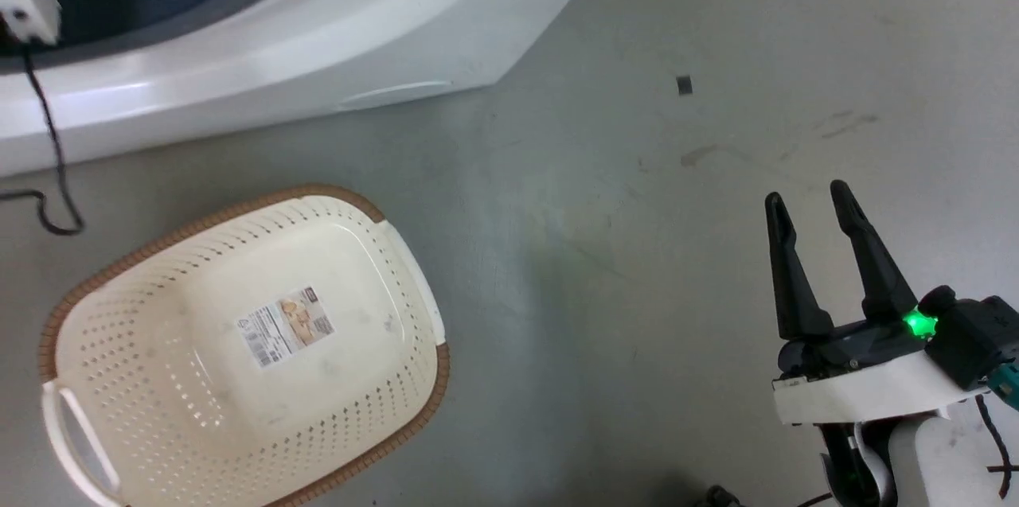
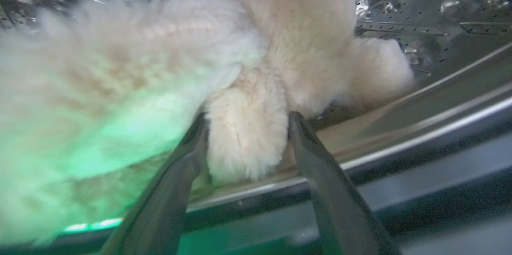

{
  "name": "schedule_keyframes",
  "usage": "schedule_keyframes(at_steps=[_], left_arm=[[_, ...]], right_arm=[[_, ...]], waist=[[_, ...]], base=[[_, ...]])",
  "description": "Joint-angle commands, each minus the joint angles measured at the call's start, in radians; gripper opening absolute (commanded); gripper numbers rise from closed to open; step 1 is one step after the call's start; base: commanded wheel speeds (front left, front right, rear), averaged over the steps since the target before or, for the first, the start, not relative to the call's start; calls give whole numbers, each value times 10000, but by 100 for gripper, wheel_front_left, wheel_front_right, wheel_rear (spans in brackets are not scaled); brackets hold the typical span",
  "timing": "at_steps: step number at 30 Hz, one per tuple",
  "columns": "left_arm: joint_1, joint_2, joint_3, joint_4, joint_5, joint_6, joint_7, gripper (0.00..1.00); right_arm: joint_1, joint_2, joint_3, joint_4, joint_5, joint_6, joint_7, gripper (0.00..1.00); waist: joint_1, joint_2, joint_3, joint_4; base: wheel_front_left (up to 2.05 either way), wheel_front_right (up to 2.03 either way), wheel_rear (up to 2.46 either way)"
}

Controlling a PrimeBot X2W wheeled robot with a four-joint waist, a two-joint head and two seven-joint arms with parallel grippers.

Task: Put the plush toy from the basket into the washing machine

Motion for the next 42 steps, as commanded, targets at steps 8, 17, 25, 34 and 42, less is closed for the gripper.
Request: schedule_keyframes(at_steps=[8, 17, 25, 34, 42], left_arm=[[1716, -496, -472, 157, -873, 43, -1563, 100], [4513, -1130, 434, -2941, -952, 392, -1855, 100], [7989, -2037, 1670, -6821, -285, 1073, -1857, 100], [10854, -3010, 2098, -9211, 609, 1684, -1858, 100], [12211, -3630, 2395, -9551, 1034, 1760, -1859, 100]], right_arm=[[206, -4, -222, 344, -402, -9, -47, 100], [794, -4, -453, 572, -664, -9, -47, 100], [1268, -4, -401, 611, -750, -9, -47, 100], [1851, -4, -461, 583, -725, -9, -47, 100], [2265, -4, -446, 643, -651, -9, -47, 100]], waist=[[-1, 0, -1940, 665], [-1, 0, -3849, 1433], [-1, 0, -5047, 1874], [-1, 0, -5892, 2244], [-1, 0, -6359, 2377]], base=[[0, 0, 0], [0, 0, 0], [0, 0, 0], [0, 0, 0], [0, 0, 0]])
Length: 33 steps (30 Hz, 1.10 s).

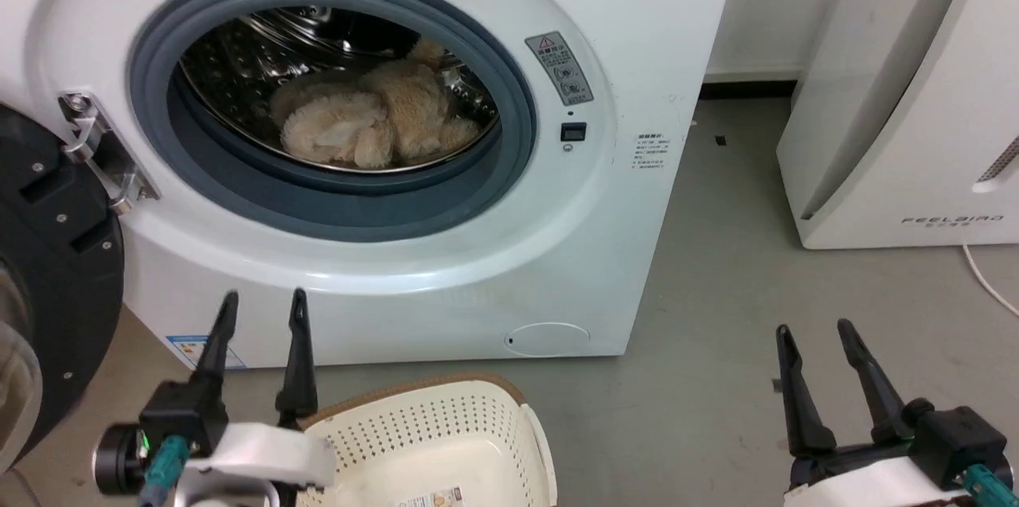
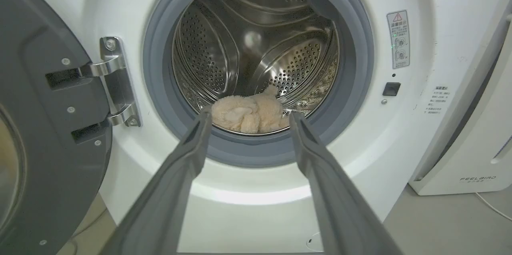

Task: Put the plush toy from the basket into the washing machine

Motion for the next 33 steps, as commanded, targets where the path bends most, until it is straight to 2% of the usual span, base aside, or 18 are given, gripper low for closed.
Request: schedule_keyframes(at_steps=[1, 10, 14, 15, 33], left_arm=[[284, -111, 32, -33, 55, -22, -52, 100], [1264, -496, -60, 6, 500, -107, -53, 100], [1330, -545, -138, 96, 544, -316, -53, 100], [1241, -541, -121, 82, 486, -313, 3, 0], [1185, -607, -56, -34, 657, -331, 279, 0]], right_arm=[[177, -4, 14, 46, 67, -9, -47, 100], [344, -4, 130, 158, 51, -9, -47, 100], [384, -4, 170, 185, 51, -9, -47, 100], [230, 0, 159, 161, -3, 0, 1, 0], [177, 0, 136, 68, -182, -1, 281, 0]], waist=[[2, 0, -119, 38], [2, 0, -374, 60], [2, 0, -410, 68], [2, 0, -412, 68], [2, 0, -447, 93]], base=[[0, 0, 0], [0, 0, 0], [0, 0, 0], [0, 0, 0], [0, 0, 0]])
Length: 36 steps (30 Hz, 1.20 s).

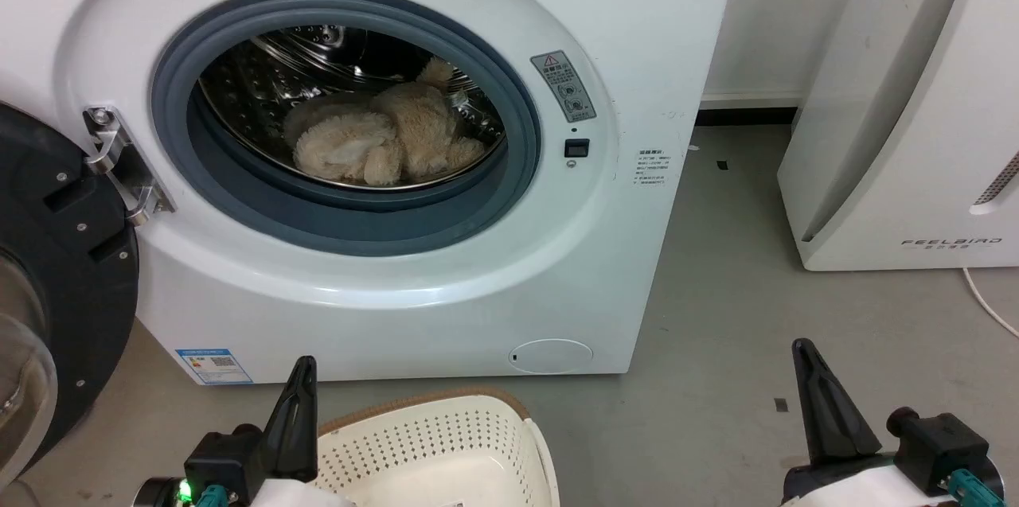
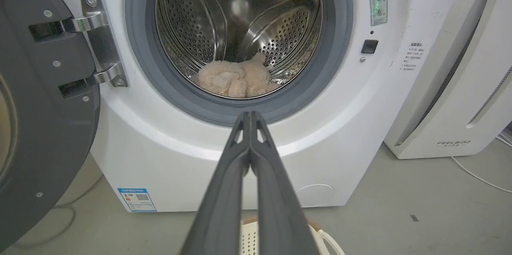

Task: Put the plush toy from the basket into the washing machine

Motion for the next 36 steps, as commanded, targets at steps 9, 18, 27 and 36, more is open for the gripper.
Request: schedule_keyframes(at_steps=[9, 18, 27, 36], left_arm=[[-94, -79, 64, -135, 231, -16, 211, 0], [-131, -121, 110, -213, 352, -22, 394, 0], [-172, -168, 162, -299, 486, -29, 599, 0], [-209, -211, 209, -377, 607, -36, 783, 0]], right_arm=[[-75, -1, -13, -129, -206, -2, 223, 0], [-105, -1, -23, -192, -325, -2, 407, 0], [-138, -1, -35, -262, -458, -3, 612, 0], [-169, -2, -45, -326, -578, -4, 796, 0]], waist=[[0, -1, -21, 18], [0, -1, -40, 35], [0, -1, -61, 54], [0, -1, -80, 71]], base=[[0, 0, 0], [0, 0, 0], [0, 0, 0], [0, 0, 0]])
